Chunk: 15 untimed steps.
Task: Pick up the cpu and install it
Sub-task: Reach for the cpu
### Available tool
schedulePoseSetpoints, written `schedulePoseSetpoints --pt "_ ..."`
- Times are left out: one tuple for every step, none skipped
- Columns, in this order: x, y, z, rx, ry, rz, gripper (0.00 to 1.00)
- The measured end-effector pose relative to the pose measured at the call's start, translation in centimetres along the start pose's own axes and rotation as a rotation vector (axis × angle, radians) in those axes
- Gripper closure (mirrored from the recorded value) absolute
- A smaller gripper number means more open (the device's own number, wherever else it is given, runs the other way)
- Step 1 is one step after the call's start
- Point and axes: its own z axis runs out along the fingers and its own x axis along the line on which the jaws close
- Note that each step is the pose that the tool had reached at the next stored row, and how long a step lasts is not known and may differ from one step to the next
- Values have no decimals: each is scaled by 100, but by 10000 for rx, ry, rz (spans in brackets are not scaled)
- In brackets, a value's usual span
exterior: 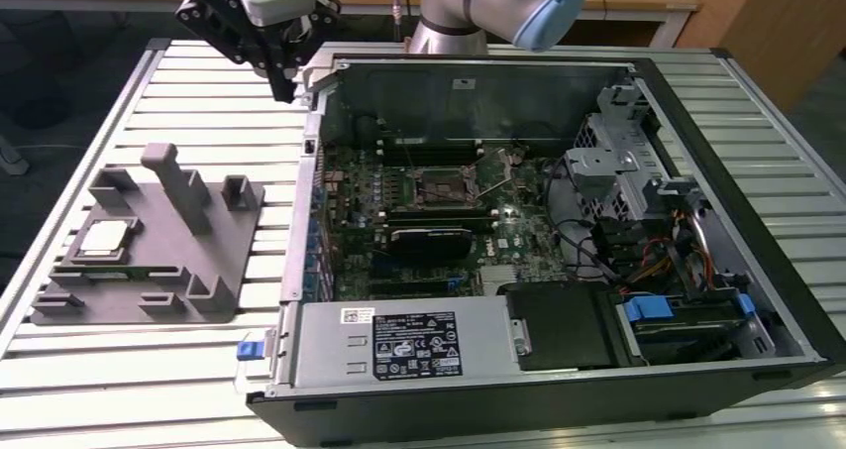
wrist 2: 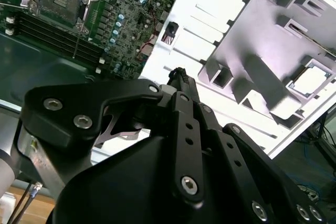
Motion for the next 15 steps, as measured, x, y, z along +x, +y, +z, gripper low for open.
schedulePoseSetpoints --pt "12 -1 0 -1 0 0 89" --pt "22 -2 -1 0 0 0 89" --pt "32 -3 -1 0 0 0 89" --pt "43 -3 -1 0 0 0 89" --pt "53 -4 -1 0 0 0 89" --pt "62 -5 -1 0 0 -1 89" --pt "73 -6 -1 -1 0 -1 89" --pt "84 -7 -2 0 0 0 89" --pt "95 -7 -2 0 0 0 89" --pt "105 -8 -3 0 1 0 89" --pt "116 -9 -3 0 0 0 89" --pt "126 -10 -3 0 0 0 89" --pt "136 -11 -3 0 0 0 89" --pt "146 -11 -3 0 0 0 89" --pt "154 -12 -4 0 0 0 89"
